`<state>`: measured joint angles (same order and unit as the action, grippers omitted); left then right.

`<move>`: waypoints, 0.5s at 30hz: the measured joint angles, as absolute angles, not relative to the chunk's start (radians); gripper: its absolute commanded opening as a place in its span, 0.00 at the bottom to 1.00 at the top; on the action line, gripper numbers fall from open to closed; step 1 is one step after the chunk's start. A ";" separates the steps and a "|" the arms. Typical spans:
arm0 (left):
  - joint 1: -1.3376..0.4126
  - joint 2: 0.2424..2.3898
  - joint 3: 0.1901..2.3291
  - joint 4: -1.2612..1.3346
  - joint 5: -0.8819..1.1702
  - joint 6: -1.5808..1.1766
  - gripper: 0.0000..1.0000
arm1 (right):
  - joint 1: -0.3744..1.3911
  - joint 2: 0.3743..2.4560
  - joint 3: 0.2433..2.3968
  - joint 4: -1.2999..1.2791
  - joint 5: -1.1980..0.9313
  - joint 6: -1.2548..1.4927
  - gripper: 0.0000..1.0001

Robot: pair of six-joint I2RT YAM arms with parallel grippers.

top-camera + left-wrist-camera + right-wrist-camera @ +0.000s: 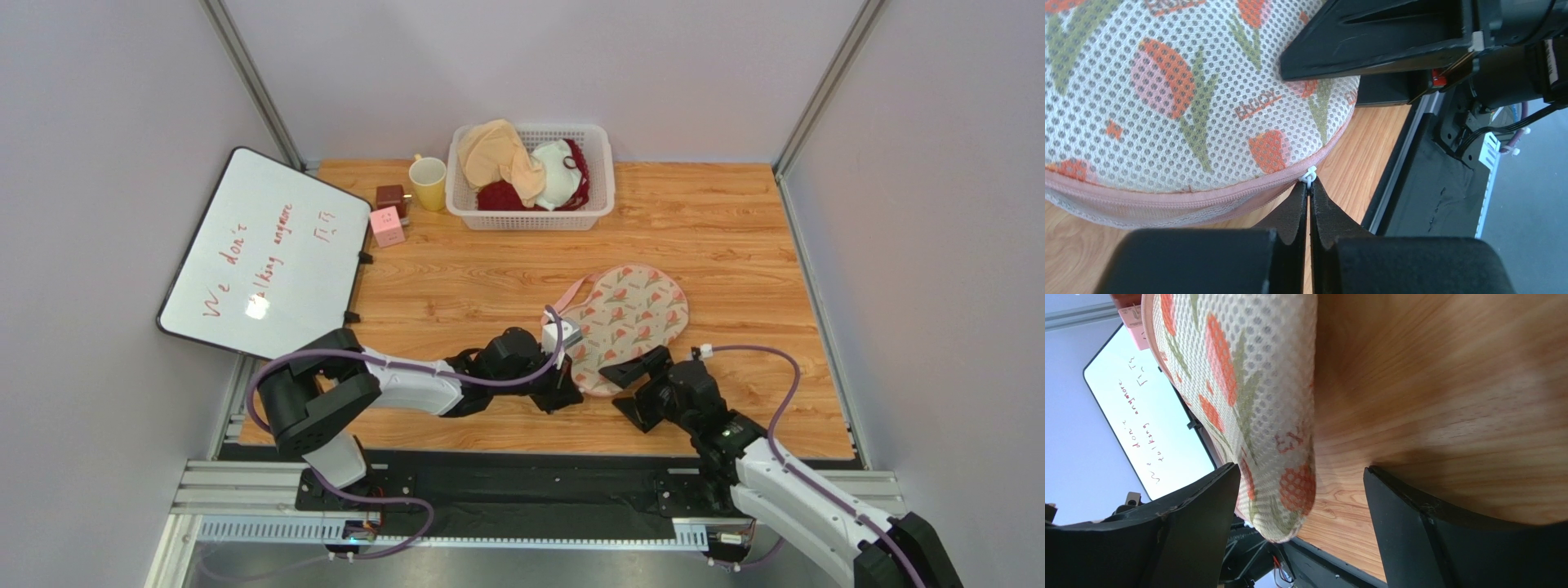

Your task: Place the bra in the laundry bag and zip it closed

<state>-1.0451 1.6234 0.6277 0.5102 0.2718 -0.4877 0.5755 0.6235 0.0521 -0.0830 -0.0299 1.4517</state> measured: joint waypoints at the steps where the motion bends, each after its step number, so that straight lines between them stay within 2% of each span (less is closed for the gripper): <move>1: -1.050 1.627 0.635 0.511 0.273 -0.489 0.00 | 0.577 0.646 0.059 -0.072 -0.034 1.454 0.74; 4: -1.063 1.641 0.653 0.511 0.280 -0.491 0.00 | 0.587 0.698 0.070 -0.045 -0.033 1.455 0.59; 6: -1.069 1.649 0.660 0.509 0.280 -0.492 0.00 | 0.588 0.707 0.070 -0.042 -0.026 1.455 0.54; 7: -1.072 1.655 0.664 0.509 0.280 -0.492 0.00 | 0.588 0.706 0.070 -0.044 -0.014 1.454 0.39; 9: -1.074 1.665 0.669 0.505 0.278 -0.493 0.00 | 0.589 0.705 0.070 -0.045 -0.004 1.447 0.30; 10: -1.075 1.670 0.671 0.498 0.274 -0.493 0.00 | 0.589 0.701 0.071 -0.047 0.003 1.446 0.21; 12: -1.076 1.678 0.681 0.473 0.256 -0.492 0.00 | 0.589 0.692 0.072 -0.052 0.014 1.438 0.13; 13: -1.077 1.680 0.687 0.458 0.244 -0.491 0.00 | 0.588 0.686 0.072 -0.055 0.018 1.438 0.02; 15: -1.078 1.685 0.709 0.414 0.210 -0.488 0.00 | 0.582 0.675 0.072 -0.059 0.017 1.422 0.00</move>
